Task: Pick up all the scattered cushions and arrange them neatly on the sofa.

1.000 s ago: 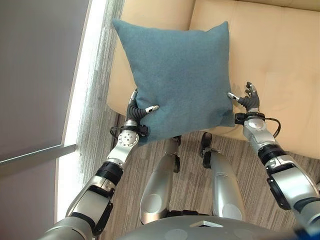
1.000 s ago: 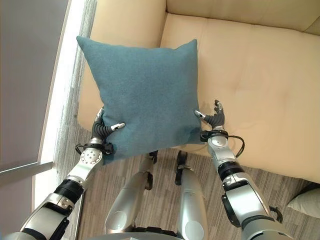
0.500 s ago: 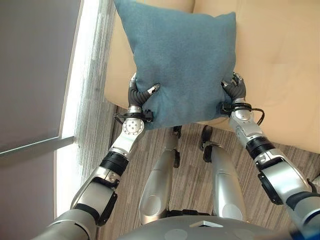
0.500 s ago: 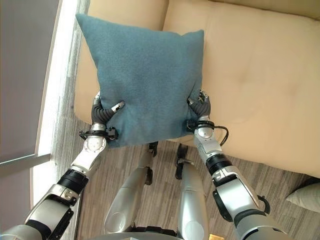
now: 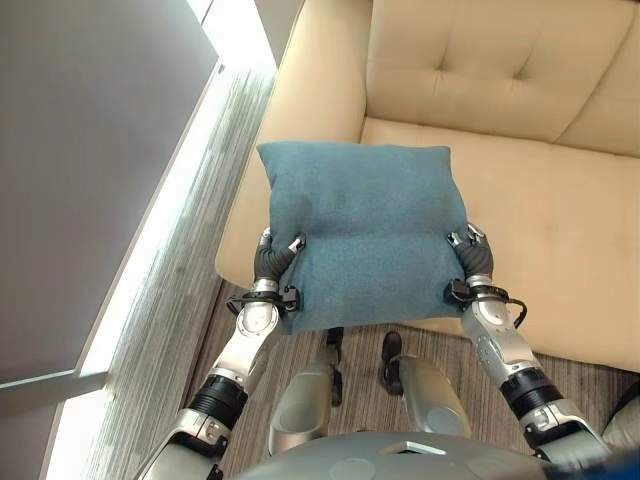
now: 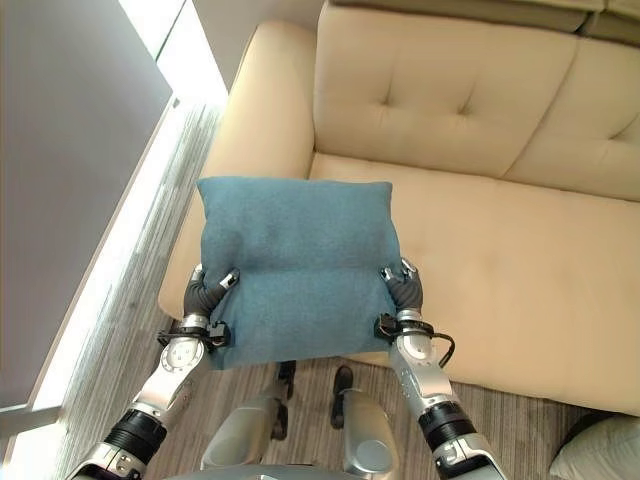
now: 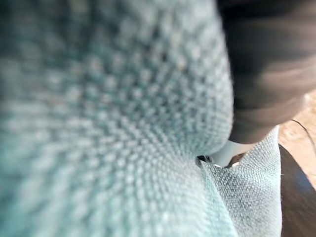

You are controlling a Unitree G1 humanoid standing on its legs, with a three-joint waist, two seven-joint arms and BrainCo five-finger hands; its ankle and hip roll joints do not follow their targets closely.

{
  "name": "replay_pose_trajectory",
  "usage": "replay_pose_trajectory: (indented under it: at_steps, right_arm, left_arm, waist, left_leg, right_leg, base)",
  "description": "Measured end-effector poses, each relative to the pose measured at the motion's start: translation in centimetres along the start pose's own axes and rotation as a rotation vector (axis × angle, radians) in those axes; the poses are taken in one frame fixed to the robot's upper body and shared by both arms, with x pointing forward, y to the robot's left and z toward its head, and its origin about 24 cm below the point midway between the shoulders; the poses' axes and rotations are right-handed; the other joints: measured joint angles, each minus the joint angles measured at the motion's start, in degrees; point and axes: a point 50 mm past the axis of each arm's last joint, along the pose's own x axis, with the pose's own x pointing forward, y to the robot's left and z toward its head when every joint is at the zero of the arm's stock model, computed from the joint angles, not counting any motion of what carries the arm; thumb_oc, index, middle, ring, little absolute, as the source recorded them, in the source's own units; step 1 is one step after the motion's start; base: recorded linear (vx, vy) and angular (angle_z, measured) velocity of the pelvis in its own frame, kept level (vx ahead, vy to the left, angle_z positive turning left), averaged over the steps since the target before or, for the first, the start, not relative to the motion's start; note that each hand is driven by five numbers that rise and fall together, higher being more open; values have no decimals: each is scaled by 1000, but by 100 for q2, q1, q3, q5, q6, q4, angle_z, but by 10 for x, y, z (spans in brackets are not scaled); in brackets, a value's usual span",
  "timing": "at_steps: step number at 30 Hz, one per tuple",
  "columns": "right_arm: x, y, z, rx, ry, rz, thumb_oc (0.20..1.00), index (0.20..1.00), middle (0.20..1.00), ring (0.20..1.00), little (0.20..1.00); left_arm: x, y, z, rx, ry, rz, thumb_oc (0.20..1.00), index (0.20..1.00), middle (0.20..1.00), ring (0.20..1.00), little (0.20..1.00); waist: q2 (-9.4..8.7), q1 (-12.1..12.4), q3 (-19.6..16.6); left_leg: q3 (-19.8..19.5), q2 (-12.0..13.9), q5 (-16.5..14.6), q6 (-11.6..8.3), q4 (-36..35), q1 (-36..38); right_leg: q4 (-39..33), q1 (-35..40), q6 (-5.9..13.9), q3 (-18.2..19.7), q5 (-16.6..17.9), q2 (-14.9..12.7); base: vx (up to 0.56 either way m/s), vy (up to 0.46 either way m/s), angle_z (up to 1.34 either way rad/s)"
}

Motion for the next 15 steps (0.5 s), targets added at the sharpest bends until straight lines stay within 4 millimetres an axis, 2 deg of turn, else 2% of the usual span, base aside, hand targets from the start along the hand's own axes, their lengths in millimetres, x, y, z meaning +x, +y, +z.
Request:
replay_pose_trajectory:
  at_steps: [3,5,10,11,12,15]
  right_arm:
    - [-19,-9,-8,-26,14,14,200,200,200,200,200]
    - [-25,-12,-11,-17,24,12,200,200,200,200,200]
    - [-31,-16,-5,-8,2,23,200,200,200,200,200]
    - [-30,-11,4,-29,-40,46,200,200,200,200,200]
    - [-30,-12,10,-56,-68,57,200,200,200,200,200]
    - [-29,-19,13,-95,-84,45,200,200,200,200,200]
  left_arm:
    - [-16,4,-9,-5,34,-21,200,200,200,200,200]
    - [-23,6,-15,-6,59,-29,200,200,200,200,200]
    - [-25,8,-16,-7,67,-37,200,200,200,200,200]
    - [-28,11,-11,-10,52,-26,200,200,200,200,200]
    - [-27,11,-11,-10,51,-27,200,200,200,200,200]
    - [-23,4,-6,-17,26,-53,200,200,200,200,200]
  waist:
    - [-26,-114,-282]
    - [-39,-92,-431]
    - [-40,-179,-636]
    - [-136,-61,-676]
    - [-103,-74,-693]
    - [-26,-258,-738]
  left_leg:
    - [54,51,-119,1,-24,308]
    - [182,83,-202,-9,-14,501]
    - [310,129,-291,-6,-7,775]
    - [-50,66,-288,-1,162,777]
    - [-311,53,-289,-2,220,779]
    - [-437,107,-405,-85,147,890]
  right_leg:
    - [-217,325,16,52,8,67]
    - [-315,500,18,207,7,128]
    - [-478,718,63,476,49,211]
    - [-596,738,31,821,175,217]
    - [-706,873,88,843,234,204]
    - [-988,1069,188,797,334,239]
  base:
    - [64,-28,-13]
    - [44,-4,-35]
    - [33,34,-39]
    - [-3,31,-92]
    - [-3,17,-80]
    - [11,111,4]
